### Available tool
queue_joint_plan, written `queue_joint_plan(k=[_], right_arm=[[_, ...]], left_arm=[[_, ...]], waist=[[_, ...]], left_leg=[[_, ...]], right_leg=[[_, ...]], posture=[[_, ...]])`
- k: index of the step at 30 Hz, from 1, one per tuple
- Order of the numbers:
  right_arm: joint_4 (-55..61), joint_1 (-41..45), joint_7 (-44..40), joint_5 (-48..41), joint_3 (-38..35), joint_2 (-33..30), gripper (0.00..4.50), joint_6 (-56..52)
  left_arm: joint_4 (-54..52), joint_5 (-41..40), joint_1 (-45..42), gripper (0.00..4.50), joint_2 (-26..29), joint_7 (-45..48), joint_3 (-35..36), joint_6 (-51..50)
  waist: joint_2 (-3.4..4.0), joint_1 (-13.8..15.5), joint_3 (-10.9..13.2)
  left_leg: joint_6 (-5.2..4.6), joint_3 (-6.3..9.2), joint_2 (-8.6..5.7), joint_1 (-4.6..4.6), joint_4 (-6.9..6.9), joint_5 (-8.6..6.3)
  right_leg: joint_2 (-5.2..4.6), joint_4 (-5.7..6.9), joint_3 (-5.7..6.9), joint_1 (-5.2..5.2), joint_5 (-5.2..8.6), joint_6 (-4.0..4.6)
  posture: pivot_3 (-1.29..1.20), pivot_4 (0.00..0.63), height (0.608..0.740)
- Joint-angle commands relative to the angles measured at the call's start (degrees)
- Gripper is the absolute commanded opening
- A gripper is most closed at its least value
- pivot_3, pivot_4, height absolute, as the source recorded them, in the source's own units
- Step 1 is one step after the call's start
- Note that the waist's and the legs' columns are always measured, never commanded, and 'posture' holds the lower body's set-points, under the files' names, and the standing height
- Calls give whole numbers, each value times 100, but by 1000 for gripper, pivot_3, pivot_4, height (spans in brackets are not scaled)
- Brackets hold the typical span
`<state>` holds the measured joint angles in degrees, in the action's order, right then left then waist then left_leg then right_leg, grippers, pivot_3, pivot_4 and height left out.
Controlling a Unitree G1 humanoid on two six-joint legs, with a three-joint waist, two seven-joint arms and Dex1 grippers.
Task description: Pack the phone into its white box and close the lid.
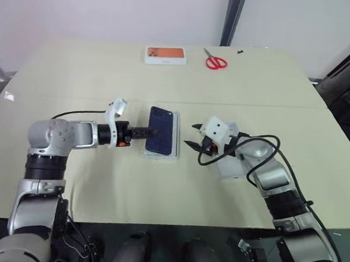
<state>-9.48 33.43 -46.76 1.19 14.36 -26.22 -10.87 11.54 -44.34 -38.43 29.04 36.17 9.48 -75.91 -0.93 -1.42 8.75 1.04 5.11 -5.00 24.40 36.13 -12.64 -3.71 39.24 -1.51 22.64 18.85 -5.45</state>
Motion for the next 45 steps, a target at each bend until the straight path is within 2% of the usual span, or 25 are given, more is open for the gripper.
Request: queue_joint_plan(k=[1,3,7,9,12,15,17,18,20,21,23,27,29,32,38,45], right_arm=[[83,31,28,-11,-82,8,2951,103],[82,34,29,-9,-79,11,2951,101],[60,51,37,13,-79,26,2951,115],[72,41,36,2,-89,36,2951,110],[40,40,61,17,-63,75,2951,127],[61,35,71,25,-44,97,2951,120],[36,54,82,37,-37,109,2951,135],[24,62,84,37,-38,116,2951,136],[15,70,84,32,-45,130,2951,138],[8,74,85,23,-53,140,2951,138],[-22,88,94,30,-51,155,2951,149],[-31,77,101,37,-39,186,2951,147],[-39,69,99,53,-25,190,2951,158],[-50,71,101,60,-26,198,2951,160],[-78,88,119,86,-44,205,2951,170],[-125,104,133,104,-52,214,2951,189]], left_arm=[[-148,103,-57,3603,122,-6,-21,44],[-140,-238,-240,3603,-140,-137,367,-310],[-415,-20,-166,3603,-188,-385,266,-285],[-524,-173,-231,3603,-325,-528,486,-462],[-577,114,-87,3603,-264,-601,157,-336],[-646,-142,-245,3603,-369,-598,384,-579],[-624,-57,-194,3603,-230,-533,244,-607],[-732,140,-134,3603,-72,-541,-20,-481],[-653,142,-217,3603,-121,-665,94,-546],[-645,401,-196,3603,-18,-737,-129,-324],[-619,192,-283,3603,-161,-672,93,-464],[-697,525,-303,3603,-23,-680,-306,-199],[-608,386,-391,3603,-138,-638,-127,-293],[-636,750,-352,3603,45,-612,-506,32],[-734,533,-482,3603,-205,-443,-296,97],[-579,792,-395,3603,-276,-422,-442,561]], waist=[[0,27,0],[0,46,0],[-1,61,0],[-2,51,1],[-2,45,1],[-2,44,1],[-2,44,1],[-2,37,1],[-1,34,1],[-1,38,1],[-1,40,1],[-2,57,1],[-2,49,1],[-2,44,1],[-2,50,1],[-2,45,1]], left_leg=[[0,0,-1,0,2,0],[0,0,-2,0,3,0],[0,0,-4,0,7,0],[0,0,-3,1,5,0],[0,0,-2,0,4,0],[0,0,-2,0,4,0],[0,0,-2,0,4,0],[0,0,-2,0,4,0],[0,0,-1,0,3,0],[0,0,-2,0,2,0],[0,0,-2,0,3,0],[0,0,-3,0,5,0],[0,0,-3,0,5,0],[0,0,-2,0,5,0],[0,0,-2,0,4,0],[0,0,-2,0,5,0]], right_leg=[[-1,-1,0,-2,0,0],[-1,-2,0,-3,0,0],[-4,-4,1,-8,0,0],[-3,-3,1,-6,0,0],[-3,-1,1,-4,0,0],[-2,-1,1,-4,0,0],[-2,-1,1,-4,0,0],[-2,-1,1,-4,0,0],[-1,-1,0,-4,0,0],[-2,-1,0,-4,0,0],[-2,-1,1,-4,0,0],[-2,-2,1,-6,0,0],[-2,-1,1,-7,0,0],[-2,-1,1,-5,0,0],[-2,-1,1,-6,0,0],[-2,-1,1,-5,0,0]], posture=[[0,150,734],[0,150,734],[0,150,734],[0,150,734],[0,150,734],[0,150,734],[0,150,734],[0,150,734],[0,150,734],[0,150,734],[0,150,734],[0,150,734],[0,150,734],[0,150,734],[0,150,734],[0,150,734]])
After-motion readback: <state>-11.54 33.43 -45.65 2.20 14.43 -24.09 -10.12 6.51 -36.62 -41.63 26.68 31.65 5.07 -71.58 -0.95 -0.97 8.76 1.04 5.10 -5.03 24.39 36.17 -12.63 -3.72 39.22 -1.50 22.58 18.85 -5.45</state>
